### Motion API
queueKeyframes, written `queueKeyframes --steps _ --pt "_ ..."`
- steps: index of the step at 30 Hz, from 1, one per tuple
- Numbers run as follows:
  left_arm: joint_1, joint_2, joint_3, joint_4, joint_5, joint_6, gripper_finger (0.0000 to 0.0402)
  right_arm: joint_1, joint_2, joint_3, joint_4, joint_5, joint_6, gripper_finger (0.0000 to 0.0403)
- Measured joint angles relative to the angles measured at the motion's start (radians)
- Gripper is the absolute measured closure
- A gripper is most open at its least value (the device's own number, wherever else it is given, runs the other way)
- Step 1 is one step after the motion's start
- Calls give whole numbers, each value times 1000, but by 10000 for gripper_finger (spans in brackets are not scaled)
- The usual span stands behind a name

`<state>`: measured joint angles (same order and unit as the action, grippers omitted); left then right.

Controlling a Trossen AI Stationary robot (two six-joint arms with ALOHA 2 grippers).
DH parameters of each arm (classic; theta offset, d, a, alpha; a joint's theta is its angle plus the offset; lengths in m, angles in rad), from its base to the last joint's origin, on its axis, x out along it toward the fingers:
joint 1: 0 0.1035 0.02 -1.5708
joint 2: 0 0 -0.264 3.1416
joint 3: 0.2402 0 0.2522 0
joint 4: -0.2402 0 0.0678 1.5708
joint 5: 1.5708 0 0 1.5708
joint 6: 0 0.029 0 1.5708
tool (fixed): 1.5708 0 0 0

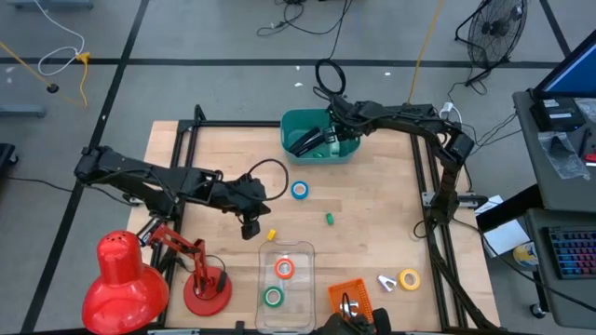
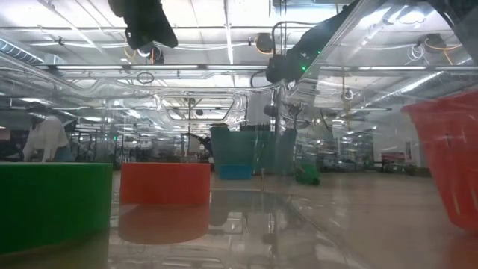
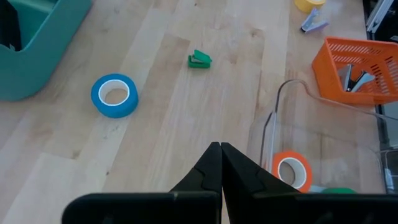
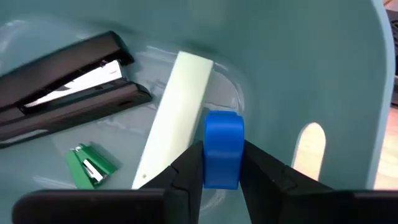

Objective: Pick and place Stapler, Stapler remover, tape
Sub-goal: Put the blue stapler into the green bin, then put the green stapler into the green bin

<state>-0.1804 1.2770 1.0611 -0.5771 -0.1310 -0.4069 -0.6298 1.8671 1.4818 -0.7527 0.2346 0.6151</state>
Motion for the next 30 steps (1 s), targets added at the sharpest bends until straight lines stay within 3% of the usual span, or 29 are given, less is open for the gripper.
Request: queueKeyframes --steps 6,18,24,30 --pt "-12 0 0 -1 0 -7 401 0 0 0 20 -4 -5 307" --pt "-12 0 0 0 0 -9 401 0 -7 0 24 -33 -2 237" --pt "-10 0 0 6 -6 3 401 3 -84 0 136 -107 -6 228" --pt "10 0 0 36 -10 3 401 33 -218 0 354 -254 7 239"
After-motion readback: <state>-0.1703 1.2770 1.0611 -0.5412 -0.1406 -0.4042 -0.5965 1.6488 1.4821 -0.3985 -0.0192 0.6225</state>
